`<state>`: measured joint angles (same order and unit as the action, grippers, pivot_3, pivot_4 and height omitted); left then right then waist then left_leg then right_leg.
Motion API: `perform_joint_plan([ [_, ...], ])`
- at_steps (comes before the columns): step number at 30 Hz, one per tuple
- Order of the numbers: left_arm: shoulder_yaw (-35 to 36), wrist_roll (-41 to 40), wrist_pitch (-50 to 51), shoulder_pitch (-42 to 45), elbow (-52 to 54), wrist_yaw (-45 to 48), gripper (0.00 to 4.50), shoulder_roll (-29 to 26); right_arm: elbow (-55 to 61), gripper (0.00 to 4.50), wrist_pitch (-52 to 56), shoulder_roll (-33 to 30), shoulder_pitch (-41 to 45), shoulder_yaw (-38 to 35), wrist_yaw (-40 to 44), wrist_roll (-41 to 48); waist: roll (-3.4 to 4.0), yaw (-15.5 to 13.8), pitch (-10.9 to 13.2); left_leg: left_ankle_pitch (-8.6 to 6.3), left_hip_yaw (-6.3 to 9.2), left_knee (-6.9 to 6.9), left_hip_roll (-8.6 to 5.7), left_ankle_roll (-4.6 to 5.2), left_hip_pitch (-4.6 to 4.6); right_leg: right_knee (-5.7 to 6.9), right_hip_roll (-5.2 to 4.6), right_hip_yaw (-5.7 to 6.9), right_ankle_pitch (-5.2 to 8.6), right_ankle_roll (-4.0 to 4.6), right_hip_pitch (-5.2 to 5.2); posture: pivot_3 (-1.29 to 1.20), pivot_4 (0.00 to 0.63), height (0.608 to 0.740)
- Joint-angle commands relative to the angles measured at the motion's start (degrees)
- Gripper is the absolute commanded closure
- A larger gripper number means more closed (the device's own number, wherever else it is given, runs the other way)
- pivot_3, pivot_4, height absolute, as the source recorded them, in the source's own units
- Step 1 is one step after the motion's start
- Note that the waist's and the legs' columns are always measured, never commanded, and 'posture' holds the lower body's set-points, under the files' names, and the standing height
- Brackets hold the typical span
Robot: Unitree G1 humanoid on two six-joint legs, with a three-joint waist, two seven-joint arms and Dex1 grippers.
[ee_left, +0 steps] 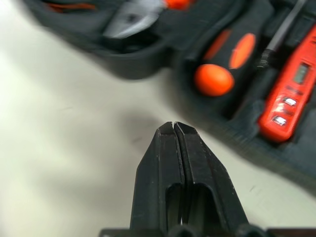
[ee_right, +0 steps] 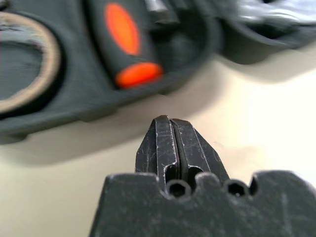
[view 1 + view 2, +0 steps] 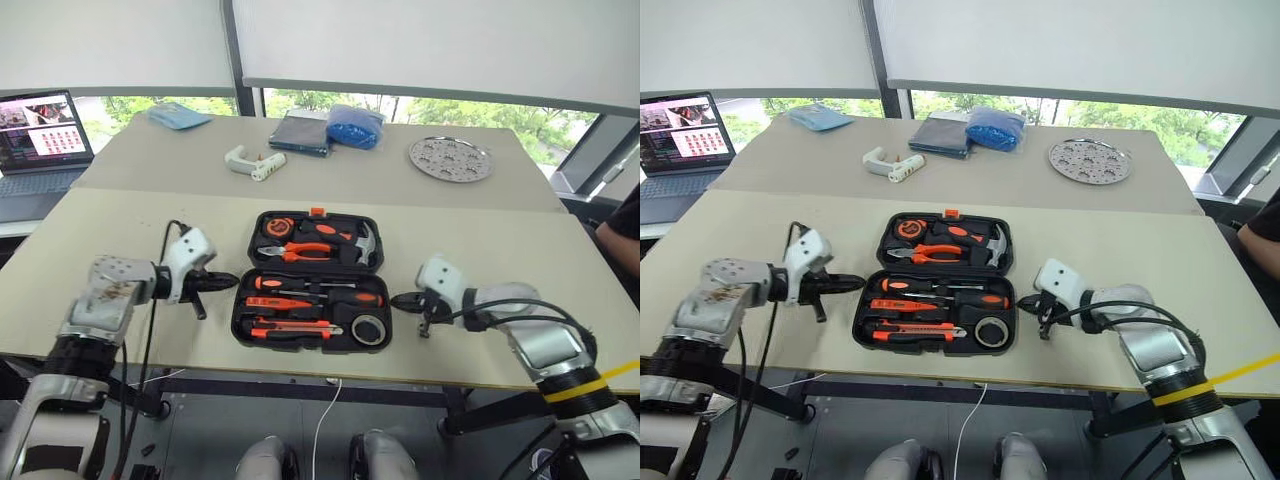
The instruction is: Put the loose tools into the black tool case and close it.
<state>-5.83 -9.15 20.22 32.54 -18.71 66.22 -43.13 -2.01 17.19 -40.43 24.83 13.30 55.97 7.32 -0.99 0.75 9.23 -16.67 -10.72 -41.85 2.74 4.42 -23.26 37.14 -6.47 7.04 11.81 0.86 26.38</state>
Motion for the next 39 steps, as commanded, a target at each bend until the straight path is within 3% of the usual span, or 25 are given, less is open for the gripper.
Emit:
perform_joint_plan([
  [1, -1.9, -2.0, -0.3, 1.7, 3.7, 3.4, 4.43, 2.5, 3.7, 4.50, -2.8, 0.2, 0.6, -0.8, 3.6, 2.1, 0.00, -0.1, 0.0, 0.00, 0.00, 0.00, 0.00, 0.00, 0.00, -0.01, -0.01, 0.00, 0.00, 0.00, 0.00, 0.00, 0.150, 0.718],
  [10, -4.8, -2.7, 0.9, 2.2, 8.1, 8.8, 4.43, 4.3, 12.9, 4.50, -0.6, -4.1, -6.1, -2.4, 7.9, 3.1, 0.00, -0.9, 0.0, -0.02, 0.01, 0.01, -0.02, 0.02, -0.05, -0.04, -0.05, 0.03, 0.06, -0.06, 0.00, 0.00, 0.150, 0.718],
  [16, -5.1, -1.8, -0.6, 0.2, 9.0, 10.1, 4.43, 3.3, 15.6, 4.50, -0.1, -5.5, -11.5, -5.2, 5.3, 1.4, 0.00, -1.1, 0.0, -0.02, 0.03, 0.01, -0.02, 0.02, 0.00, -0.04, -0.05, 0.01, 0.08, -0.09, -0.02, 0.00, 0.150, 0.718],
  [24, -1.4, -0.3, -0.6, -0.4, 3.1, 7.6, 4.43, 0.2, 14.7, 4.50, 5.6, -6.2, -11.8, -11.6, -0.9, 1.7, 0.00, -1.1, 0.0, -0.02, 0.04, -0.01, -0.01, 0.03, 0.04, -0.01, -0.11, -0.01, 0.06, -0.08, -0.04, 0.00, 0.150, 0.718],
  [25, -0.7, -0.3, -0.4, -0.4, 1.7, 7.8, 3.91, -0.7, 15.3, 4.21, 7.5, -6.9, -12.3, -13.2, -0.6, 3.1, 0.00, -1.1, 0.0, -0.02, 0.04, -0.01, -0.01, 0.02, 0.04, -0.01, -0.11, 0.00, 0.05, -0.07, -0.04, 0.00, 0.150, 0.718],
  [26, -0.1, -0.4, -0.3, -0.3, 0.3, 8.1, 3.81, -1.6, 15.8, 3.91, 9.4, -7.5, -12.6, -14.6, -0.2, 4.5, 0.00, -1.1, 0.0, -0.02, 0.04, -0.01, -0.01, 0.02, 0.04, -0.01, -0.10, 0.00, 0.05, -0.06, -0.04, 0.00, 0.150, 0.718],
  [30, 2.0, -1.4, 3.7, 3.8, -6.7, 7.1, 2.30, -2.9, 15.8, 2.63, 16.9, -8.6, -11.5, -18.8, -0.3, 9.2, 0.00, -1.0, 0.0, -0.02, 0.07, 0.00, 0.05, 0.03, 0.04, -0.02, -0.06, 0.02, 0.06, -0.02, -0.03, 0.00, 0.150, 0.718],
  [36, 5.2, -3.7, 19.3, 21.5, -20.8, -0.8, 0.04, 4.4, 4.8, 0.58, 35.7, -0.2, 5.1, -21.8, -9.8, 15.7, -0.11, -0.9, 0.1, 0.04, 0.08, -0.09, 0.03, 0.10, -0.02, -0.01, -0.02, 0.04, -0.22, 0.04, -0.05, 0.00, 0.150, 0.718],
  [37, 5.8, -3.6, 19.8, 23.7, -23.1, -2.8, 0.00, 6.1, 3.1, 0.18, 38.0, 1.2, 7.4, -21.7, -11.3, 16.0, -0.11, -0.9, 0.1, 0.07, 0.08, -0.10, 0.01, 0.13, -0.03, 0.00, -0.04, 0.05, -0.25, 0.02, -0.06, 0.00, 0.150, 0.718],
  [39, 7.6, -3.7, 21.8, 27.8, -27.8, -7.1, 0.00, 9.1, 0.0, 0.04, 41.0, 3.4, 11.0, -20.9, -13.8, 15.8, -0.11, -0.9, 0.0, 0.09, 0.07, -0.08, -0.03, 0.18, -0.02, 0.00, -0.07, 0.03, -0.28, 0.02, -0.07, 0.00, 0.150, 0.718],
])
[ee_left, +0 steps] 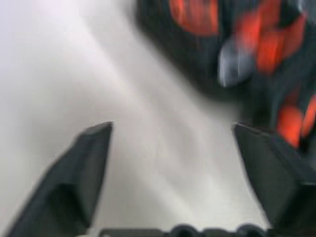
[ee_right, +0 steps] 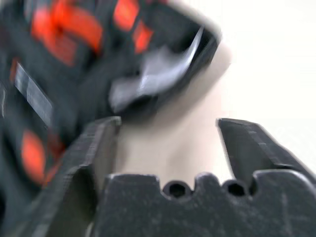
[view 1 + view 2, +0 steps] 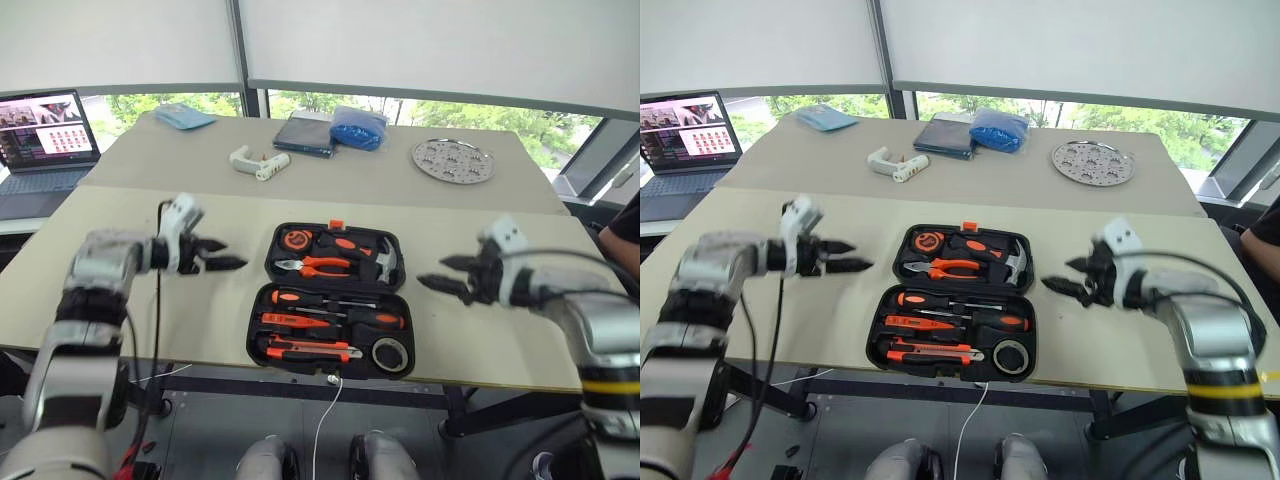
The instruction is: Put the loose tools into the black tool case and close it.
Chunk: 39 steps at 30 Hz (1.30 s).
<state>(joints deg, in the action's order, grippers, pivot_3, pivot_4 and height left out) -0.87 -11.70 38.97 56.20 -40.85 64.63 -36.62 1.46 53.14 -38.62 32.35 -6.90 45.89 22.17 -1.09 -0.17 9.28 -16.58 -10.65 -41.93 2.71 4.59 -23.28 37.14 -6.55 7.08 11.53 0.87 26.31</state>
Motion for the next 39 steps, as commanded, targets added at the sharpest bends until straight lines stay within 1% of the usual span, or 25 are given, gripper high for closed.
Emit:
perform_joint_plan([
  [1, 3.3, -1.2, 4.0, 5.9, -7.9, -7.1, 0.00, 3.8, -4.9, 0.04, 6.2, 2.6, 5.0, -0.3, -4.8, 0.8, 0.00, 0.2, 0.0, 0.00, 0.00, 0.02, 0.00, 0.00, -0.03, -0.02, 0.02, 0.00, -0.02, 0.05, 0.01, 0.00, 0.150, 0.718],
  [3, 3.7, -1.0, 5.4, 8.5, -11.3, -9.0, 0.00, 6.1, -8.5, 0.04, 8.1, 5.0, 7.9, 0.1, -7.6, 0.4, 0.00, 0.7, 0.0, 0.01, -0.03, 0.02, -0.03, 0.00, -0.04, 0.00, 0.04, -0.01, -0.12, 0.26, 0.03, 0.00, 0.150, 0.718],
  [6, 1.9, 0.5, 5.1, 9.6, -13.5, -9.6, 0.00, 8.5, -14.4, 0.04, 7.9, 7.5, 10.6, 1.1, -11.4, -1.6, 0.00, 1.2, 0.0, 0.01, -0.10, 0.18, -0.11, 0.00, -0.11, 0.04, 0.06, 0.01, -0.11, 0.23, 0.09, 0.00, 0.150, 0.718],
  [9, -0.9, 2.5, 5.0, 8.9, -13.5, -7.7, 0.73, 8.9, -15.9, 0.75, 7.7, 8.2, 10.7, 2.7, -12.0, -2.4, 0.00, 1.6, 0.0, 0.01, -0.23, 0.31, -0.12, -0.01, -0.20, 0.05, 0.09, 0.04, -0.07, 0.17, 0.18, 0.00, 0.150, 0.718],
  [10, -1.8, 2.9, 5.1, 8.5, -13.1, -6.8, 1.16, 8.8, -15.8, 1.14, 7.9, 8.3, 10.6, 3.0, -11.9, -2.3, 0.00, 1.7, 0.0, 0.01, -0.27, 0.35, -0.12, -0.02, -0.23, 0.05, 0.10, 0.04, -0.06, 0.15, 0.24, 0.00, 0.150, 0.718],
  [12, -2.4, 3.0, 6.8, 8.1, -12.6, -5.5, 1.86, 8.6, -15.2, 1.74, 8.0, 8.5, 10.1, 4.1, -11.8, -2.2, 0.01, 1.9, 0.0, 0.01, -0.30, 0.39, -0.12, -0.04, -0.18, 0.04, 0.11, 0.04, -0.05, 0.14, 0.21, 0.00, 0.150, 0.718],
  [13, -2.4, 3.2, 6.5, 7.8, -12.8, -5.7, 2.29, 8.5, -15.1, 2.17, 7.9, 8.6, 9.9, 4.3, -12.0, -2.3, 0.01, 1.8, 0.0, 0.01, -0.30, 0.40, -0.12, -0.04, -0.12, 0.02, 0.10, 0.04, -0.05, 0.13, 0.15, 0.00, 0.150, 0.718],
  [14, -2.3, 3.3, 6.7, 7.7, -13.2, -6.0, 2.69, 8.4, -14.9, 2.51, 7.8, 8.8, 9.6, 4.6, -12.3, -2.3, 0.01, 1.8, 0.0, 0.00, -0.30, 0.39, -0.13, -0.05, -0.04, -0.01, 0.07, 0.03, -0.02, 0.09, 0.08, 0.00, 0.150, 0.718],
  [16, -2.1, 3.5, 6.6, 7.5, -13.7, -6.3, 3.38, 8.2, -14.6, 3.09, 7.7, 8.9, 9.3, 4.9, -12.5, -2.3, 0.01, 1.7, 0.0, 0.00, -0.29, 0.32, -0.14, -0.06, 0.00, -0.06, -0.01, 0.01, 0.06, -0.05, 0.05, 0.00, 0.150, 0.718],
  [17, -2.0, 3.6, 6.7, 7.4, -13.7, -6.3, 3.83, 8.0, -14.2, 3.53, 7.9, 9.0, 9.2, 5.1, -12.4, -2.2, 0.01, 1.6, 0.0, -0.01, -0.29, 0.24, -0.14, -0.07, 0.02, -0.03, -0.05, -0.02, 0.15, -0.20, 0.05, 0.00, 0.150, 0.718],
  [18, -1.9, 3.6, 6.6, 7.3, -13.7, -6.2, 4.07, 7.9, -13.9, 3.76, 8.1, 9.1, 9.1, 5.3, -12.4, -2.2, 0.03, 1.6, 0.0, -0.03, -0.28, 0.23, -0.13, -0.11, 0.06, -0.03, -0.07, -0.03, 0.15, -0.20, 0.03, 0.00, 0.150, 0.718],
  [19, -1.8, 3.7, 6.6, 7.2, -13.7, -6.2, 4.46, 7.9, -13.7, 4.20, 8.2, 9.1, 9.1, 5.3, -12.4, -2.1, 0.03, 1.6, 0.0, -0.05, -0.29, 0.23, -0.14, -0.15, 0.12, 0.02, -0.11, -0.07, 0.15, -0.19, 0.01, 0.00, 0.150, 0.718],
  [20, -1.8, 3.7, 6.7, 7.2, -13.6, -6.1, 4.50, 7.8, -13.5, 4.47, 8.3, 9.1, 9.0, 5.4, -12.4, -2.0, 0.01, 1.6, 0.0, -0.12, -0.29, 0.23, -0.13, -0.27, 0.14, 0.04, -0.11, -0.09, 0.14, -0.19, 0.00, 0.00, 0.150, 0.718],
  [21, -1.6, 3.4, 6.8, 7.0, -13.3, -6.0, 4.50, 7.7, -13.3, 4.47, 8.4, 9.2, 9.4, 5.3, -12.5, -1.8, 0.02, 1.6, -0.1, -0.22, -0.28, 0.22, -0.11, -0.47, 0.16, 0.06, -0.10, -0.08, 0.13, -0.17, -0.01, 0.00, 0.150, 0.718],
  [23, -0.9, 2.6, 7.0, 6.6, -12.1, -5.7, 4.50, 7.5, -13.3, 4.47, 7.9, 9.5, 10.2, 5.0, -13.1, -1.9, 0.02, 1.6, -0.1, -0.19, -0.29, 0.22, -0.11, -0.48, 0.17, 0.10, -0.10, -0.09, 0.06, -0.04, 0.00, 0.00, 0.150, 0.718],
  [24, 0.1, 2.1, 4.5, 5.9, -10.5, -6.2, 4.50, 7.7, -13.4, 4.47, 7.3, 9.5, 10.7, 4.8, -13.4, -2.1, 0.03, 1.7, -0.1, -0.18, -0.29, 0.22, -0.11, -0.46, 0.17, 0.10, -0.09, -0.09, -0.05, 0.15, 0.00, 0.00, 0.150, 0.718],
  [25, 0.9, 2.1, -1.5, 4.6, -8.1, -6.9, 4.50, 7.9, -13.3, 4.47, 5.9, 9.4, 11.1, 4.7, -13.5, -2.4, 0.04, 1.8, -0.1, -0.14, -0.29, 0.22, -0.10, -0.40, 0.17, 0.10, -0.08, -0.09, -0.06, 0.16, 0.00, 0.00, 0.150, 0.718],
  [26, 1.6, 2.2, -7.3, 3.2, -5.5, -7.7, 4.50, 8.1, -13.1, 4.47, 4.1, 9.4, 11.4, 4.6, -13.5, -2.8, 0.04, 1.8, -0.1, -0.13, -0.29, 0.22, -0.11, -0.39, 0.18, 0.09, -0.08, -0.10, -0.06, 0.16, 0.00, 0.00, 0.150, 0.718],
  [28, 3.7, 1.0, -12.0, 1.8, -1.0, -9.3, 4.50, 8.9, -12.3, 4.47, 0.4, 9.5, 12.3, 3.9, -14.3, -3.5, 0.04, 1.8, -0.1, -0.11, -0.30, 0.22, -0.10, -0.43, 0.16, 0.10, -0.09, -0.12, -0.10, 0.22, 0.03, 0.00, 0.150, 0.718],
  [30, 5.8, -0.8, -13.8, 0.9, 2.8, -10.2, 4.50, 9.7, -11.6, 4.47, -3.6, 9.5, 12.9, 3.2, -15.7, -4.5, 0.04, 1.8, 0.0, -0.08, -0.30, 0.20, -0.09, -0.54, 0.07, 0.08, -0.10, -0.10, -0.20, 0.31, 0.08, 0.00, 0.150, 0.718],
  [34, 6.9, -2.0, -16.5, -1.1, 8.5, -10.8, 4.50, 10.5, -10.7, 4.47, -9.3, 9.8, 13.2, 2.6, -17.3, -5.8, 0.03, 1.8, 0.0, 0.01, -0.39, 0.20, -0.10, -0.63, -0.24, 0.07, -0.11, -0.13, -0.33, 0.30, 0.40, 0.00, 0.150, 0.718],
  [36, 6.8, -1.8, -18.5, -2.3, 10.3, -11.2, 4.50, 10.6, -9.7, 4.47, -13.5, 10.0, 12.9, 2.7, -18.1, -7.1, 0.03, 1.9, 0.0, 0.27, -0.42, 0.21, -0.09, -0.21, -0.25, 0.07, -0.07, -0.14, -0.34, 0.33, 0.42, 0.00, 0.150, 0.718],
  [39, 6.2, -0.7, -22.4, -4.1, 11.7, -12.1, 4.50, 11.1, -7.6, 4.47, -22.9, 9.3, 10.1, 5.3, -18.1, -11.3, 0.04, 2.2, 0.0, 0.29, -0.45, 0.27, -0.07, -0.21, -0.26, 0.07, 0.00, -0.17, -0.32, 0.34, 0.50, 0.00, 0.150, 0.718],
])
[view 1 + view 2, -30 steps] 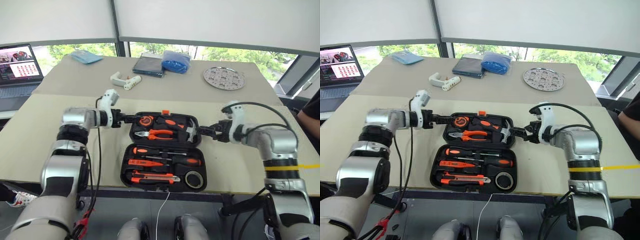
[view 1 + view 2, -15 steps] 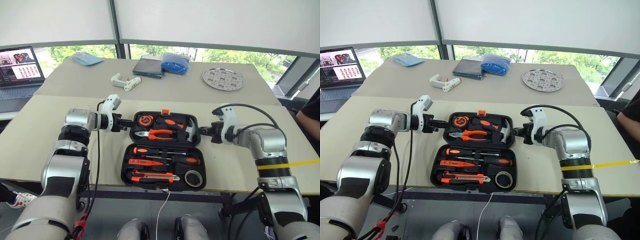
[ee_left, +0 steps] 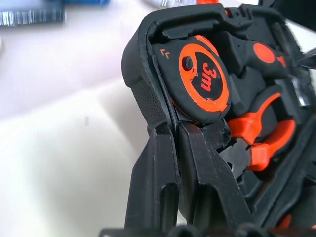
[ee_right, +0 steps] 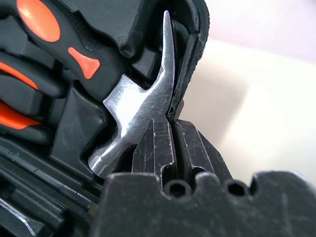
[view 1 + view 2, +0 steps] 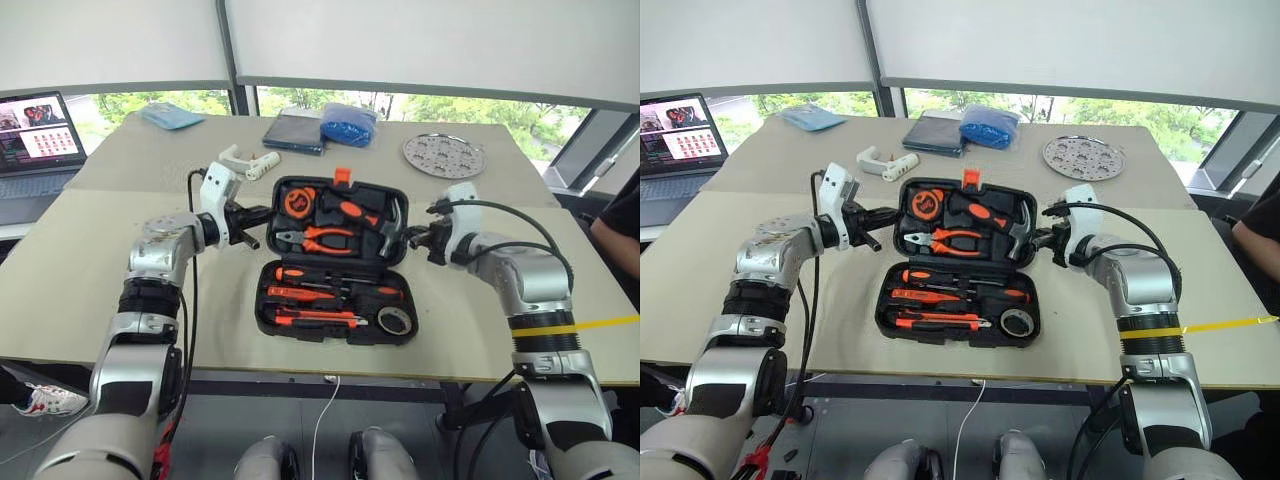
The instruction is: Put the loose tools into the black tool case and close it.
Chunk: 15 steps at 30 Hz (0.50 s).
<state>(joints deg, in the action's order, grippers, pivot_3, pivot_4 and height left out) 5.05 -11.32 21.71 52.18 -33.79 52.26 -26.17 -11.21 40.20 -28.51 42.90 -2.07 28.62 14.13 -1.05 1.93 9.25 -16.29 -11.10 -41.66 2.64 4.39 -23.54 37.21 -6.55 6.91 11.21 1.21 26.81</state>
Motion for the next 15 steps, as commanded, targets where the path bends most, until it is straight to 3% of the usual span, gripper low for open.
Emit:
perform_joint_plan([
  [1, 0.0, -0.7, -6.2, -0.5, 4.7, -0.3, 4.50, 0.8, 5.4, 4.47, -12.4, -0.9, -1.4, 1.0, -1.0, -4.5, 0.00, 0.1, 0.0, 0.00, -0.01, 0.06, -0.01, 0.00, -0.01, 0.00, 0.00, 0.00, 0.00, 0.00, 0.04, 0.00, 0.150, 0.718],
  [9, -2.0, 3.0, -17.3, -9.4, 9.9, -4.4, 4.50, 0.6, 8.5, 4.47, -30.2, -1.1, -12.2, 1.9, -3.1, -11.3, 0.00, 0.1, 0.0, 0.03, -0.08, 0.44, -0.05, -0.02, -0.11, -0.08, 0.05, 0.04, 0.07, -0.04, 0.18, 0.00, 0.150, 0.718],
  [15, -0.9, 2.0, -16.3, -18.0, 19.7, -7.4, 4.50, -0.5, 11.3, 4.47, -42.1, -1.8, -22.6, 0.4, -5.3, -14.7, 0.00, 0.1, 0.0, 0.03, -0.09, 0.61, -0.05, -0.04, 0.43, -0.24, 0.03, -0.03, 0.38, -0.36, -0.25, 0.00, 0.150, 0.718],
])
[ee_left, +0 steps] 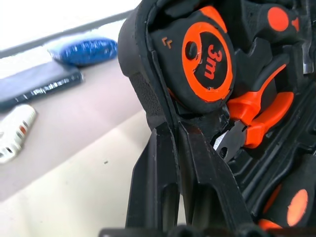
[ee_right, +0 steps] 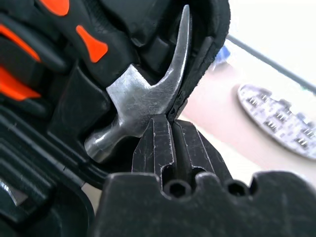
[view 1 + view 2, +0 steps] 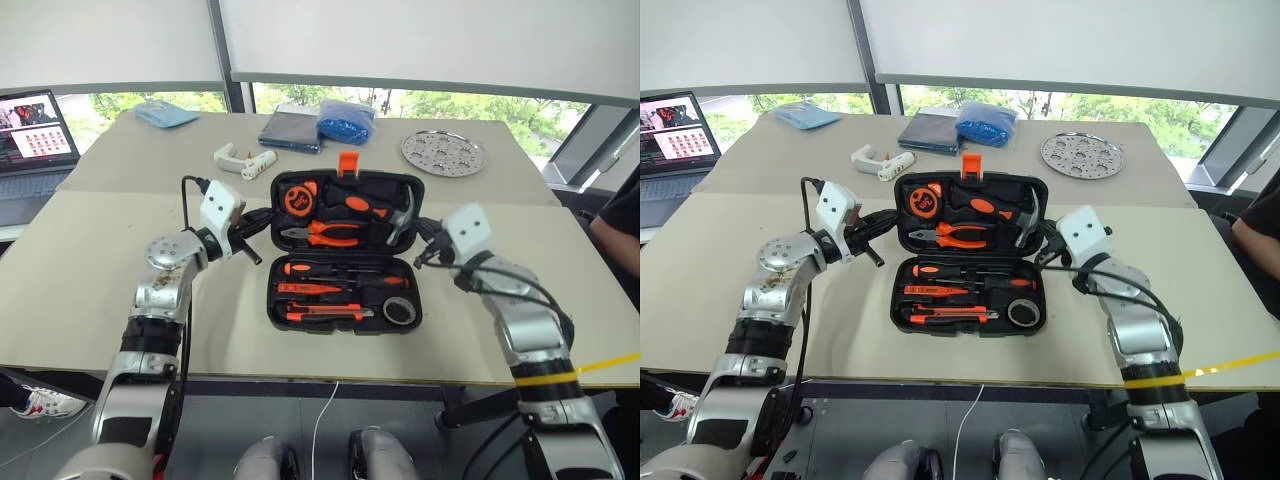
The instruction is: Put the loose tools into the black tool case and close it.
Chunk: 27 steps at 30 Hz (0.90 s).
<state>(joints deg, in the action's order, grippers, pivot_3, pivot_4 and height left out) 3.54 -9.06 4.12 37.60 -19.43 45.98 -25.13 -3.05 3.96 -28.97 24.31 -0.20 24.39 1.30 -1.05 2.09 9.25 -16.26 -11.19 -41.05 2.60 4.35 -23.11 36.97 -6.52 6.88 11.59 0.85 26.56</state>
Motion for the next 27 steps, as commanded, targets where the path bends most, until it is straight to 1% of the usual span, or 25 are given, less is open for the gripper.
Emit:
perform_joint_plan([
  [1, 0.9, -0.8, 2.3, -4.8, 7.0, -1.2, 4.50, -1.8, 3.9, 4.47, -6.4, -1.2, -5.6, -1.8, -1.3, -1.9, 0.00, 0.0, 0.0, 0.00, 0.01, 0.04, 0.00, -0.02, 0.19, 0.00, 0.00, 0.00, 0.05, -0.05, -0.19, 0.00, 0.150, 0.718],
  [3, 1.4, -1.8, 4.1, -6.6, 9.5, -1.4, 4.50, -2.2, 5.8, 4.47, -7.2, -1.3, -8.1, -2.1, -1.0, -1.6, 0.00, 0.0, 0.0, 0.01, 0.02, 0.11, 0.02, -0.06, 0.40, 0.01, -0.02, -0.05, 0.10, -0.07, -0.35, 0.00, 0.150, 0.718],
  [5, 2.0, -2.9, 6.1, -7.5, 11.4, -2.0, 3.79, -2.4, 7.6, 4.50, -7.2, -1.4, -9.6, -2.4, -0.6, -0.9, -0.01, -0.1, 0.0, 0.05, 0.02, 0.10, 0.04, -0.13, 0.52, 0.08, -0.02, -0.13, 0.10, -0.06, -0.41, 0.00, 0.150, 0.718],
  [6, 2.1, -3.8, 7.5, -8.1, 12.8, -1.8, 3.55, -2.7, 8.9, 4.15, -6.6, -1.4, -10.3, -2.9, -0.3, -0.1, -0.01, -0.1, 0.0, 0.07, 0.02, 0.11, 0.04, -0.15, 0.53, 0.09, -0.02, -0.16, 0.10, -0.06, -0.41, 0.00, 0.150, 0.718],
  [8, 2.3, -5.2, 9.2, -10.0, 16.1, -0.5, 2.75, -4.0, 12.1, 3.51, -4.9, -1.9, -12.0, -3.9, 1.0, 2.0, -0.01, -0.1, 0.0, 0.08, 0.02, 0.10, 0.08, -0.18, 0.53, 0.11, -0.02, -0.16, 0.09, -0.04, -0.40, 0.00, 0.150, 0.718],
  [9, 2.3, -5.5, 9.7, -10.8, 17.5, -0.1, 2.47, -4.6, 13.4, 3.27, -4.3, -2.3, -12.7, -4.3, 1.6, 2.6, -0.01, -0.2, 0.0, 0.09, 0.03, 0.10, 0.09, -0.19, 0.52, 0.12, -0.02, -0.16, 0.08, -0.01, -0.38, 0.00, 0.150, 0.718],
  [10, 2.9, -6.9, 12.0, -12.2, 19.8, 0.9, 2.07, -6.1, 15.7, 2.87, -2.8, -3.3, -14.1, -5.3, 2.9, 3.9, -0.01, -0.2, 0.0, 0.09, 0.03, 0.10, 0.11, -0.19, 0.53, 0.14, -0.02, -0.17, 0.07, 0.00, -0.38, 0.00, 0.150, 0.718],
  [11, 3.9, -9.3, 15.6, -13.7, 22.4, 2.8, 1.69, -8.4, 18.5, 2.48, 0.0, -4.7, -15.7, -6.8, 4.8, 6.4, -0.01, -0.3, 0.0, 0.10, 0.03, 0.09, 0.13, -0.21, 0.51, 0.15, -0.02, -0.17, 0.04, 0.04, -0.35, 0.00, 0.150, 0.718],
  [12, 4.9, -11.7, 19.3, -15.3, 24.7, 5.0, 1.37, -10.9, 21.1, 2.20, 3.1, -6.2, -17.3, -8.3, 6.8, 9.2, -0.01, -0.3, 0.0, 0.10, 0.04, 0.10, 0.13, -0.21, 0.49, 0.15, -0.02, -0.18, 0.04, 0.06, -0.33, 0.00, 0.150, 0.718],
  [13, 6.4, -14.7, 23.5, -17.1, 26.1, 8.6, 1.04, -14.8, 24.0, 1.88, 7.1, -8.8, -19.7, -10.3, 10.5, 13.6, -0.01, -0.3, 0.0, 0.10, 0.04, 0.10, 0.15, -0.21, 0.49, 0.15, 0.00, -0.19, 0.05, 0.10, -0.31, 0.00, 0.150, 0.718],
  [14, 7.4, -16.6, 26.1, -18.4, 27.0, 10.8, 0.62, -17.4, 25.8, 1.53, 9.8, -10.6, -21.4, -11.7, 12.9, 16.5, 0.01, -0.3, 0.0, 0.10, 0.04, 0.12, 0.17, -0.21, 0.49, 0.14, 0.00, -0.19, 0.07, 0.13, -0.30, 0.00, 0.150, 0.718],
  [15, 8.9, -18.7, 28.7, -18.6, 25.3, 13.8, 0.28, -20.9, 28.4, 1.17, 13.4, -13.7, -24.7, -13.7, 17.4, 21.3, 0.01, -0.3, 0.0, 0.11, 0.06, 0.15, 0.23, -0.21, 0.44, 0.16, 0.01, -0.22, 0.12, 0.23, -0.22, 0.00, 0.150, 0.718],
  [17, 9.2, -19.5, 31.5, -15.2, 18.6, 16.6, 0.28, -25.0, 32.3, 1.17, 17.8, -18.4, -30.0, -16.2, 24.5, 27.7, 0.02, -1.0, 0.0, 0.12, 0.12, 0.16, 0.25, -0.24, 0.52, 0.17, 0.03, -0.14, 0.18, 0.29, -0.29, 0.00, 0.150, 0.718],
  [18, 7.9, -18.2, 30.2, -12.1, 14.2, 17.5, 0.28, -25.7, 33.7, 1.17, 19.1, -20.3, -32.0, -16.4, 27.2, 29.7, 0.02, -1.3, 0.0, 0.12, 0.14, 0.25, 0.24, -0.24, 0.54, 0.08, 0.04, -0.11, 0.19, 0.29, -0.30, 0.00, 0.150, 0.718],
  [19, 5.5, -15.9, 27.9, -8.3, 9.5, 17.8, 0.26, -25.4, 34.7, 1.38, 19.1, -21.5, -33.3, -15.8, 29.1, 30.2, 0.00, -1.8, 0.0, 0.12, 0.18, 0.25, 0.25, -0.25, 0.62, 0.08, 0.05, -0.06, 0.21, 0.31, -0.38, 0.00, 0.150, 0.718],
  [20, 3.8, -14.1, 26.0, -5.5, 6.0, 18.2, 0.25, -25.0, 35.3, 1.68, 19.2, -22.2, -34.0, -15.4, 30.2, 30.6, -0.03, -2.4, 0.0, -0.07, 0.26, 0.25, 0.23, -0.58, 0.64, 0.05, 0.02, 0.06, 0.22, 0.30, -0.45, 0.00, 0.150, 0.718],
  [21, 1.3, -11.2, 22.4, -1.2, 1.0, 17.7, 0.55, -23.3, 35.8, 1.88, 19.0, -22.7, -34.2, -13.8, 30.8, 30.1, -0.04, -2.8, 0.0, -0.18, 0.30, 0.24, 0.21, -0.74, 0.63, 0.02, 0.05, 0.09, 0.20, 0.28, -0.45, 0.00, 0.150, 0.718],
  [22, -0.3, -9.2, 19.8, 1.8, -2.6, 17.5, 0.79, -22.0, 36.2, 2.23, 19.0, -22.9, -34.2, -12.9, 31.2, 29.7, -0.04, -3.2, 0.0, -0.21, 0.33, 0.22, 0.21, -0.71, 0.63, -0.03, 0.03, 0.09, 0.17, 0.27, -0.50, 0.00, 0.150, 0.718],
  [23, -2.5, -6.5, 15.9, 5.7, -7.1, 16.7, 0.92, -19.4, 36.5, 2.54, 18.6, -22.9, -33.6, -10.8, 31.4, 28.5, -0.06, -3.4, 0.0, -0.31, 0.37, 0.20, 0.15, -0.53, 0.66, -0.04, 0.00, 0.08, 0.15, 0.25, -0.57, 0.00, 0.150, 0.718],
  [24, -4.0, -4.5, 12.8, 8.6, -10.7, 16.4, 1.34, -17.6, 36.6, 2.95, 18.4, -22.9, -33.1, -9.2, 31.5, 27.6, -0.08, -3.7, 0.0, -0.39, 0.37, 0.18, 0.11, -0.37, 0.62, -0.09, -0.02, 0.04, 0.13, 0.27, -0.56, 0.00, 0.150, 0.718],
  [25, -5.9, -2.4, 10.0, 11.4, -14.5, 16.0, 1.70, -15.2, 36.6, 3.26, 17.8, -23.0, -32.3, -7.1, 31.6, 25.8, -0.10, -3.8, 0.0, -0.38, 0.37, 0.12, 0.10, -0.38, 0.58, -0.11, -0.05, 0.02, 0.07, 0.30, -0.58, 0.00, 0.150, 0.718],
  [27, -9.1, 1.4, 4.2, 16.6, -22.4, 15.8, 2.45, -10.7, 35.5, 3.96, 15.5, -23.6, -30.6, -2.4, 32.2, 21.0, -0.12, -3.8, 0.0, -0.30, 0.37, -0.22, 0.10, -0.40, 0.16, -0.10, -0.01, 0.06, -0.07, 0.16, -0.38, 0.00, 0.150, 0.718],
])
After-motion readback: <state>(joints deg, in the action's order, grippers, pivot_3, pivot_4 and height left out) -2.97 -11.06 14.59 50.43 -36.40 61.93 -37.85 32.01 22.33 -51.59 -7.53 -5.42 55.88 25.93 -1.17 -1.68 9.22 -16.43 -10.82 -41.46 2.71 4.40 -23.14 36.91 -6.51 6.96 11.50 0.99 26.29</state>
